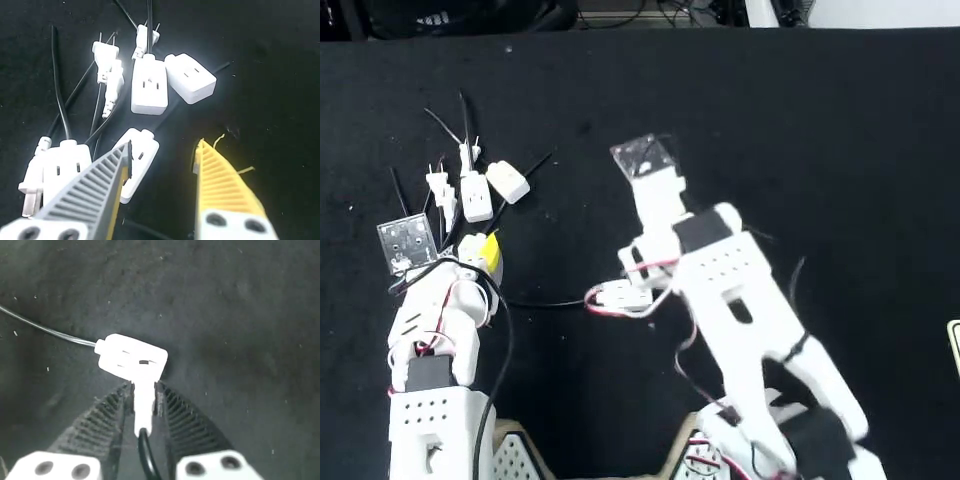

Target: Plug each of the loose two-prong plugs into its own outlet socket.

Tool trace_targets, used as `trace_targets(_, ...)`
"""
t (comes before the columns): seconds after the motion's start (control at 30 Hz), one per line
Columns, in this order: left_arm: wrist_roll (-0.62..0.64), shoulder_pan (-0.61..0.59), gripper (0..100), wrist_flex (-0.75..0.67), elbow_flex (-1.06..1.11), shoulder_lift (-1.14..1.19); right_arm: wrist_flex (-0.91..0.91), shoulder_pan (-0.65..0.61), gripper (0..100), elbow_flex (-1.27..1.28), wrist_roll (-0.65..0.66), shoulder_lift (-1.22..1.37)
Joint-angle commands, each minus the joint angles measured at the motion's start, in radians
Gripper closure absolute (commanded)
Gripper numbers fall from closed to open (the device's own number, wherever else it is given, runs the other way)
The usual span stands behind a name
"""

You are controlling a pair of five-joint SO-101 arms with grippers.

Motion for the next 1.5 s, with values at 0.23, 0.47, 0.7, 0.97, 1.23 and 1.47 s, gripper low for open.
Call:
trace_targets(0.23, 0.012, -0.005, 78, -0.017, -0.004, -0.011, 0.166, 0.041, 98.7, -0.352, -0.138, 0.320)
trace_targets(0.47, 0.012, -0.005, 78, -0.017, -0.004, -0.011, 0.203, 0.038, 98.8, -0.381, -0.163, 0.340)
trace_targets(0.7, 0.012, -0.005, 78, -0.017, -0.004, -0.011, 0.252, 0.038, 98.7, -0.372, -0.158, 0.341)
trace_targets(0.97, 0.012, -0.005, 78, -0.018, -0.004, -0.011, 0.219, 0.040, 98.7, -0.355, -0.166, 0.481)
trace_targets(1.23, 0.012, -0.005, 78, -0.018, -0.002, -0.011, 0.224, 0.038, 98.8, -0.381, -0.195, 0.489)
trace_targets(1.47, 0.012, -0.005, 78, -0.018, -0.002, -0.011, 0.193, 0.037, 98.7, -0.377, -0.204, 0.493)
